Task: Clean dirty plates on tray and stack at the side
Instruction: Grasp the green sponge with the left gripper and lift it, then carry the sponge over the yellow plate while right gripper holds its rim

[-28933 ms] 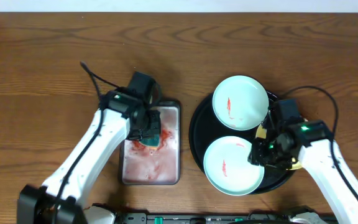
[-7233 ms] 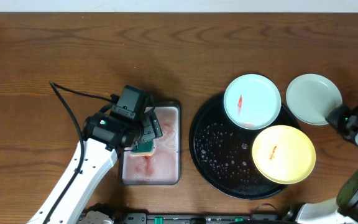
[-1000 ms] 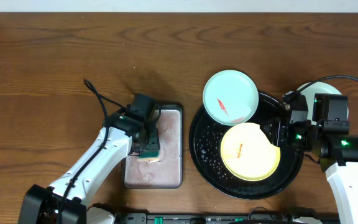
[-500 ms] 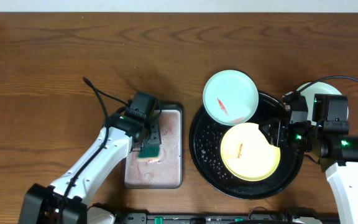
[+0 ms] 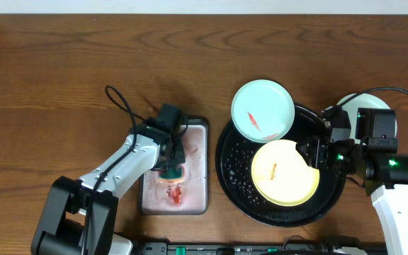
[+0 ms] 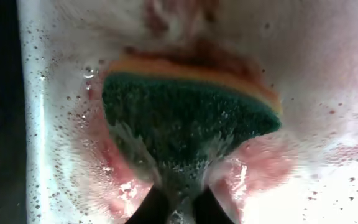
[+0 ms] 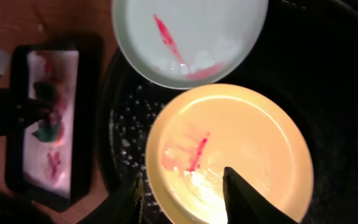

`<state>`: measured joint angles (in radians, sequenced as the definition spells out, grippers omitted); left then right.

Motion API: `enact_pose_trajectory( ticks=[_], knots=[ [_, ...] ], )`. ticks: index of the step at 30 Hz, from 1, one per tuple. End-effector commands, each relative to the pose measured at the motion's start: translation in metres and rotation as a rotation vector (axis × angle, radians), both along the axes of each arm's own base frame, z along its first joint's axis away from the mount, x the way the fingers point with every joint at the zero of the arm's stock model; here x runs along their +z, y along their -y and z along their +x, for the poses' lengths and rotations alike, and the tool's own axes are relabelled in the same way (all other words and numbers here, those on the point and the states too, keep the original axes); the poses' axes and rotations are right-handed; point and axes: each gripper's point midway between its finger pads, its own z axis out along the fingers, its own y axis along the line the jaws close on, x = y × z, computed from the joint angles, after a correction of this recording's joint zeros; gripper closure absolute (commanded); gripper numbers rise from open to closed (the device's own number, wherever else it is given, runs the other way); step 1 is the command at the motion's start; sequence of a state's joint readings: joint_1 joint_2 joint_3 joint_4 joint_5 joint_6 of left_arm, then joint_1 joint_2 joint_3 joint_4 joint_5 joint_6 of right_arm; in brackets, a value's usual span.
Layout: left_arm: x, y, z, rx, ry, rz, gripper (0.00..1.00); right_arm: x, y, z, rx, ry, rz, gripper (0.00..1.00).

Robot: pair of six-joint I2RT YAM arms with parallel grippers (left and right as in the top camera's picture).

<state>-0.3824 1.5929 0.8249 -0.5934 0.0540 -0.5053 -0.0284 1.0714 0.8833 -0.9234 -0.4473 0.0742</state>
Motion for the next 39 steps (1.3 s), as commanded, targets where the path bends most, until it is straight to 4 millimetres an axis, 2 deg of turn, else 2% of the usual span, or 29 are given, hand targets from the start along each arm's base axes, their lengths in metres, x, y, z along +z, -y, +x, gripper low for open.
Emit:
enact_pose_trajectory(
  ticks=[1,6,9,10,11,15,17,19,22,27,29,30,34,39],
  knots=[
    [0.003,0.003,-0.005,-0.003,-0.03,-0.015,0.93,-0.007,0.015,0.0,-0.057,-0.024,-0.086,0.62],
    [0.044,0.007,0.006,-0.049,0.036,-0.034,0.93,-0.028,0.052,-0.009,-0.272,-0.152,-0.225,0.65],
    [0.071,0.013,0.008,-0.082,0.081,-0.071,0.93,-0.043,0.061,-0.011,-0.314,-0.22,-0.231,0.65],
    [0.078,0.016,0.007,-0.095,0.088,-0.09,0.93,-0.056,0.07,-0.014,-0.354,-0.279,-0.244,0.66],
    [0.091,0.023,0.002,-0.11,0.1,-0.146,0.93,-0.068,0.078,-0.017,-0.383,-0.337,-0.251,0.71],
    [0.104,0.033,-0.006,-0.14,0.116,-0.203,0.93,-0.094,0.09,-0.02,-0.391,-0.432,-0.247,0.78],
    [0.109,0.042,-0.009,-0.165,0.123,-0.235,0.93,-0.109,0.084,-0.017,-0.309,-0.454,-0.211,0.78],
    [0.111,0.052,-0.014,-0.197,0.124,-0.253,0.93,-0.121,0.068,-0.013,-0.169,-0.454,-0.143,0.77],
    [0.111,0.065,-0.021,-0.248,0.121,-0.259,0.93,-0.135,0.049,-0.01,-0.09,-0.474,-0.036,0.76],
    [0.116,0.091,-0.025,-0.305,0.156,-0.294,0.93,-0.154,0.045,-0.009,-0.067,-0.513,-0.05,0.78],
    [0.119,0.102,-0.024,-0.313,0.177,-0.316,0.93,-0.158,0.041,-0.007,-0.049,-0.509,-0.056,0.88],
    [0.121,0.109,-0.024,-0.31,0.189,-0.331,0.93,-0.158,0.038,-0.006,-0.037,-0.503,-0.058,0.99],
    [0.128,0.132,-0.022,-0.309,0.229,-0.385,0.93,-0.16,0.03,-0.006,-0.018,-0.504,-0.099,0.99],
    [0.125,0.162,-0.025,-0.324,0.236,-0.434,0.93,-0.167,0.044,-0.016,-0.123,-0.57,-0.285,0.99]
  ],
)
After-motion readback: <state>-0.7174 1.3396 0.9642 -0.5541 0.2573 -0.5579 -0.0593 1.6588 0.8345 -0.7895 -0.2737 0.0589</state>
